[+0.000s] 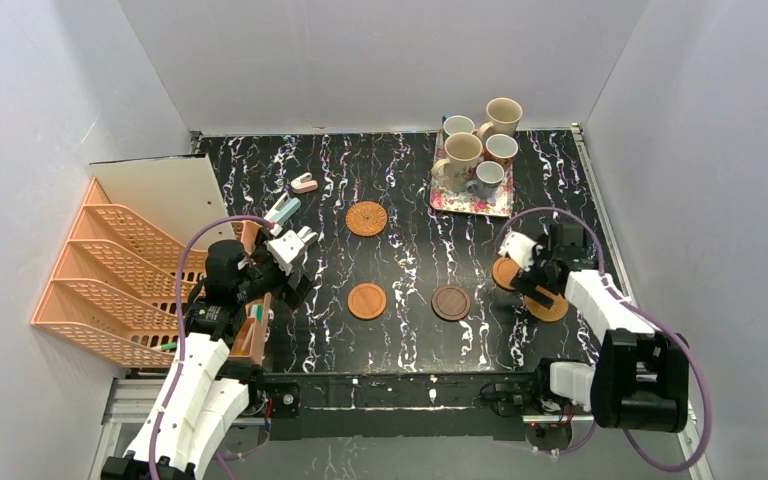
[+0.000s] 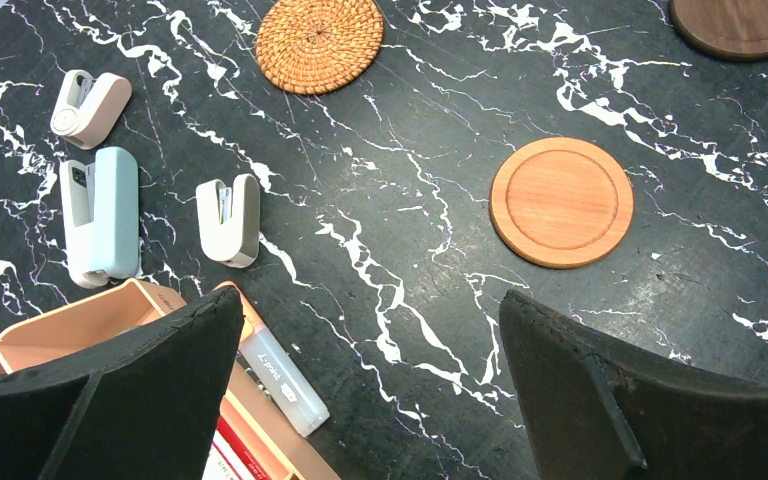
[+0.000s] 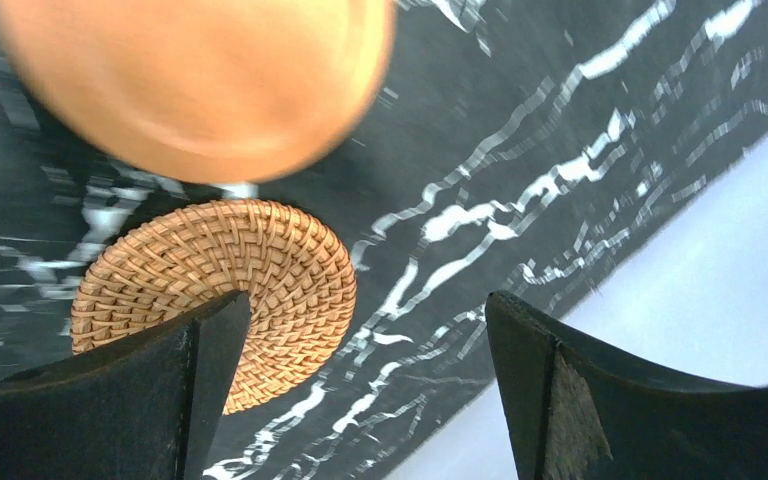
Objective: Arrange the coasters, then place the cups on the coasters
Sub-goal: Move the coaster to the center of the board.
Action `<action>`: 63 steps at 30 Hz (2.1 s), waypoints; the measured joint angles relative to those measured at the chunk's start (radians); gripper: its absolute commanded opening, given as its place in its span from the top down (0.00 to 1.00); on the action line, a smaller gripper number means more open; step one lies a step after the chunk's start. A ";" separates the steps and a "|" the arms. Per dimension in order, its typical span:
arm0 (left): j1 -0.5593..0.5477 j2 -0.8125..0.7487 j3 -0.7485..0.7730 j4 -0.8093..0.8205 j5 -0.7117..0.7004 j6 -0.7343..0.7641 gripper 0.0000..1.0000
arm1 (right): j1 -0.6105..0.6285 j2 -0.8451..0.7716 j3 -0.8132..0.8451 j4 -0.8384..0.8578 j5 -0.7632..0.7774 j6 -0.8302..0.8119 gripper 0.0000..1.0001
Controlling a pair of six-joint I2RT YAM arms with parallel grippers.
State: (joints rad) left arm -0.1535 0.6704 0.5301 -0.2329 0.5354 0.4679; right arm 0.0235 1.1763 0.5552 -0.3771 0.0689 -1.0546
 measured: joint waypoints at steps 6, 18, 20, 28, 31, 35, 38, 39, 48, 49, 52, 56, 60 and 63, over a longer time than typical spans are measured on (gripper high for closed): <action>0.000 0.000 0.000 0.000 0.000 0.000 0.02 | -0.153 0.145 0.082 0.085 0.021 -0.057 0.02; 0.000 0.014 0.000 0.001 0.000 0.001 0.02 | -0.125 0.543 0.410 0.270 0.161 0.028 0.02; 0.000 0.022 0.000 0.001 0.000 0.001 0.02 | -0.083 0.558 0.408 0.320 0.203 0.037 0.02; 0.000 0.022 0.000 0.001 0.000 0.001 0.02 | 0.067 0.548 0.377 0.425 0.261 0.115 0.02; 0.000 0.021 0.000 0.001 0.000 0.001 0.02 | 0.059 0.479 0.376 0.333 0.202 0.156 0.02; 0.000 0.020 0.000 0.000 0.000 0.000 0.02 | 0.054 0.301 0.389 0.173 0.094 0.209 0.02; 0.000 0.012 0.000 0.000 0.000 0.000 0.02 | 0.063 0.194 0.393 0.104 0.005 0.230 0.02; 0.000 0.009 0.000 0.001 0.000 0.000 0.02 | 0.074 0.160 0.381 0.087 -0.026 0.233 0.02; 0.000 0.031 0.000 0.000 0.001 0.000 0.02 | 0.370 0.039 0.198 -0.070 -0.208 0.274 0.02; 0.000 0.031 0.000 0.001 0.002 0.000 0.02 | 0.401 0.039 0.198 -0.075 -0.223 0.284 0.02; 0.000 0.033 0.001 0.000 0.014 0.000 0.02 | 0.474 0.045 0.198 -0.077 -0.254 0.307 0.02; -0.001 0.097 0.057 -0.007 0.031 0.004 0.02 | 0.558 0.081 0.189 -0.054 -0.256 0.329 0.02; -0.005 0.244 0.177 0.024 0.041 0.002 0.02 | 0.607 0.113 0.146 -0.014 -0.234 0.343 0.02; -0.035 0.325 0.195 0.087 0.026 -0.007 0.02 | 0.624 0.135 0.121 0.014 -0.212 0.347 0.02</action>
State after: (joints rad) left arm -0.1886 0.9955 0.7250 -0.1455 0.5617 0.4606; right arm 0.6472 1.3109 0.6762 -0.3626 -0.1429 -0.7074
